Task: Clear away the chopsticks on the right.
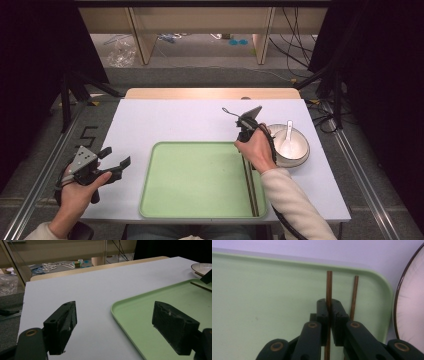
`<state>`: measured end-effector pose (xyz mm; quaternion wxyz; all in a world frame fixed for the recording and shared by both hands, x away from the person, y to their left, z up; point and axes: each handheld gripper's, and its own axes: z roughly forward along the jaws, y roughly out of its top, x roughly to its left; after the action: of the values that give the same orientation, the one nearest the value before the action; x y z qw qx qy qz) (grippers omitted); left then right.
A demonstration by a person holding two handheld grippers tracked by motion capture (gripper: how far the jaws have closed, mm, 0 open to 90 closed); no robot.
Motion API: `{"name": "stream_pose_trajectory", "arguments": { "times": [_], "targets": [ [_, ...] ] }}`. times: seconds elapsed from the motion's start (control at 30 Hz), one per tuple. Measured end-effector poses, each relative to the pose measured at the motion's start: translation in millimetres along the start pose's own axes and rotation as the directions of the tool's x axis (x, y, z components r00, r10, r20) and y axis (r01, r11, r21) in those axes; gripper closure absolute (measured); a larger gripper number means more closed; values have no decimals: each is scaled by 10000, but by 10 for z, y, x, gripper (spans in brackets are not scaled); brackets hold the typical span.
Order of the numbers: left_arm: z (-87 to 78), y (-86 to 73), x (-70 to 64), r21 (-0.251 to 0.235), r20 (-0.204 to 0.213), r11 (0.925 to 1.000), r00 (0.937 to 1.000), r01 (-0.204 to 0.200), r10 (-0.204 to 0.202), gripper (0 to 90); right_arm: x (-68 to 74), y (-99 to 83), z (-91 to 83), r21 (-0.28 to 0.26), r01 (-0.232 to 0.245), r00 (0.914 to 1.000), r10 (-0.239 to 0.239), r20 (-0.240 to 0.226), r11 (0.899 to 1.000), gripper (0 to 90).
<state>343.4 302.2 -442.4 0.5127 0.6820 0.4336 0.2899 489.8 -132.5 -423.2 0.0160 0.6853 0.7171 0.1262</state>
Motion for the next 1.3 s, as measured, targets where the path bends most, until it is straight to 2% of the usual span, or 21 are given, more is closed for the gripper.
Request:
{"name": "stream_pose_trajectory", "arguments": {
  "times": [0.07,0.1,0.27,0.3,0.4,0.43,0.5,0.67,0.73,0.77,0.83,0.9,0.97,1.0,1.03,1.1,1.13,1.17,1.23,1.27,1.3],
  "targets": [
    [-1,1,0,3,-5,10000,10000,-3,3,200,-10,0,10,-69,87,10000,-87,36,9999,871],
    [-1,0,0,0,-4,10000,10000,3,-3,201,-35,1,27,-274,424,9991,-423,51,9987,871],
    [0,0,-2,1,-1,10000,10000,-2,2,201,-41,-4,31,-324,608,9981,-610,-49,9976,871],
    [0,0,-1,0,1,10000,10000,-9,9,201,-29,-5,27,-199,426,9991,-426,-17,9989,870],
    [-1,1,-1,-3,-9,10000,10000,-8,8,200,-41,-5,37,-303,605,9982,-606,-34,9977,870],
    [-1,1,-1,1,-7,10000,10000,-4,4,200,-13,-6,21,29,196,9998,-196,-35,9998,869],
    [-2,1,-1,9,-6,10000,10000,-13,13,201,-11,-7,30,60,193,9998,-193,29,9998,864],
    [-1,1,-2,-5,5,10000,10000,14,-14,201,-26,-10,50,144,225,9997,-225,19,9996,784],
    [0,1,-2,-1,10,10000,10000,10,-10,201,-37,-10,36,3,255,9997,-255,-30,9997,754],
    [0,1,-2,2,12,10000,10000,11,-11,201,-64,-8,37,-252,680,9977,-681,-37,9974,738],
    [-1,1,-2,3,7,10000,10000,4,-4,201,-54,-3,6,-209,445,9990,-446,-19,9988,717],
    [0,0,-4,-10,13,10000,10000,18,-18,201,-78,-4,-8,-399,682,9976,-684,-56,9969,697],
    [1,0,-4,-10,10,10000,10000,17,-17,201,-124,2,-5,-744,1261,9918,-1272,-99,9892,680],
    [0,0,-3,-4,4,10000,10000,13,-13,200,-134,-3,-14,-938,1435,9893,-1451,-110,9852,665],
    [1,0,-2,0,3,10000,10000,10,-10,201,-120,-10,-43,-825,1414,9896,-1430,-139,9865,651],
    [3,-2,-3,6,18,10000,10000,18,-18,200,-148,-14,-58,-1247,2009,9788,-2043,-146,9716,618],
    [3,1,0,52,-4,10000,10000,-37,37,201,-145,-22,-83,-1259,2083,9769,-2127,-225,9699,601],
    [0,2,-1,36,13,10000,10000,-27,27,201,-174,-19,-79,-1648,2678,9611,-2753,-237,9493,591],
    [-1,1,-2,9,-5,10000,10000,-2,2,201,-198,-32,-98,-1827,3140,9459,-3236,-244,9317,558],
    [0,0,-2,6,-6,10000,10000,0,0,200,-202,-48,-112,-1852,3093,9467,-3204,-329,9328,540],
    [1,0,-3,-1,-4,10000,10000,9,-9,201,-222,-60,-128,-2052,3337,9368,-3479,-365,9201,526]
  ]
}}
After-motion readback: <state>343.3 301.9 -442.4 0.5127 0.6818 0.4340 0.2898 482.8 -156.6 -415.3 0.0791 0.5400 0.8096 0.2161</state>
